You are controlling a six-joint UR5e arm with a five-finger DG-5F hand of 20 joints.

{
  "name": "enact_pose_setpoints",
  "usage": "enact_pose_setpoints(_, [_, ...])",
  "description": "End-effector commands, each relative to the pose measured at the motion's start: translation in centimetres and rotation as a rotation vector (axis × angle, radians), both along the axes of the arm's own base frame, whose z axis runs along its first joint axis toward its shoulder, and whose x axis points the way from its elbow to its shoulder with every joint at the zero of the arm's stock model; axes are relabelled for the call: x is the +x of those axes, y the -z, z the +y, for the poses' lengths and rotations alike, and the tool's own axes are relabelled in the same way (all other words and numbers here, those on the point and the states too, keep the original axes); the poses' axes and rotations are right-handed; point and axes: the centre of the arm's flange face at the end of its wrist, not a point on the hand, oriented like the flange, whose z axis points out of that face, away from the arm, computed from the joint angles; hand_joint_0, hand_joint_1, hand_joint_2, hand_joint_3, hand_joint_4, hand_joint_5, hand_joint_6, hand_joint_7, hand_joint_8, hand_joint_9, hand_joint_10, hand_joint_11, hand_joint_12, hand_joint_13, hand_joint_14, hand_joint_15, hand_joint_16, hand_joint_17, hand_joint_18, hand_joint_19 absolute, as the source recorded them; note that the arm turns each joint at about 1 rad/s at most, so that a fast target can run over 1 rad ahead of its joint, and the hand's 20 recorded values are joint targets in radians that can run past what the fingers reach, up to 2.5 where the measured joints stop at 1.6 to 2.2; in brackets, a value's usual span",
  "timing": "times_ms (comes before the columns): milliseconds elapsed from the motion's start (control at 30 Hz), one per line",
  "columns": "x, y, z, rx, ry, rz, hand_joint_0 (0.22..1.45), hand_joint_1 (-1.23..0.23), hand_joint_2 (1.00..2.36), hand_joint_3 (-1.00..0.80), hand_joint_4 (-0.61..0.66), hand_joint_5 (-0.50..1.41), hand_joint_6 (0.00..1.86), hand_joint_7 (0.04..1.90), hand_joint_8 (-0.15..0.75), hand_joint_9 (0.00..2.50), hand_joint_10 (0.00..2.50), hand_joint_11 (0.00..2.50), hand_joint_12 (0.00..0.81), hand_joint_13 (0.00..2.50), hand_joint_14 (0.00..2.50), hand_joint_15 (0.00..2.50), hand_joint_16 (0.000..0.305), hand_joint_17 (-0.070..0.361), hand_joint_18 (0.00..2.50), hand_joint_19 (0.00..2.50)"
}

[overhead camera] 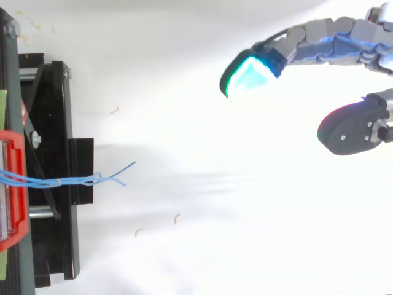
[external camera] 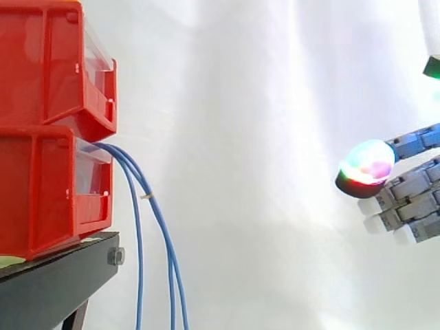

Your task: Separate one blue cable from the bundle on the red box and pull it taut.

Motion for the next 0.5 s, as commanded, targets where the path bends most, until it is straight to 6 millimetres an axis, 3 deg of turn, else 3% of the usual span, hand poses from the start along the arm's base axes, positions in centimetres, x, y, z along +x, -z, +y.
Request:
enact_pose_setpoints(0, [0.6, 0.9, -0.2, -0.053, 0.03, 0.0, 0.45, -0.6, 1.0, -0.49, 0.2, -0.23, 0.5, 0.71, 0.291, 0.31, 0.0, 0.05, 0.396, 0.21, 0.0, 0.05, 0.063, 0.142, 0.17, 0.03])
enact_pose_setpoints(200, [2.5, 5.4, -0.4, -0.03, 0.047, -0.008, 0.45, -0.59, 1.0, -0.49, 0.2, -0.22, 0.5, 0.71, 0.291, 0.33, 0.0, 0.06, 0.393, 0.22, 0.0, 0.04, 0.062, 0.141, 0.17, 0.03])
enact_pose_setpoints(467, [2.9, 5.5, -0.7, -0.052, 0.095, -0.039, 0.46, -0.59, 1.0, -0.48, 0.22, -0.22, 0.5, 0.72, 0.293, 0.35, 0.0, 0.08, 0.389, 0.22, 0.0, 0.04, 0.062, 0.139, 0.17, 0.04])
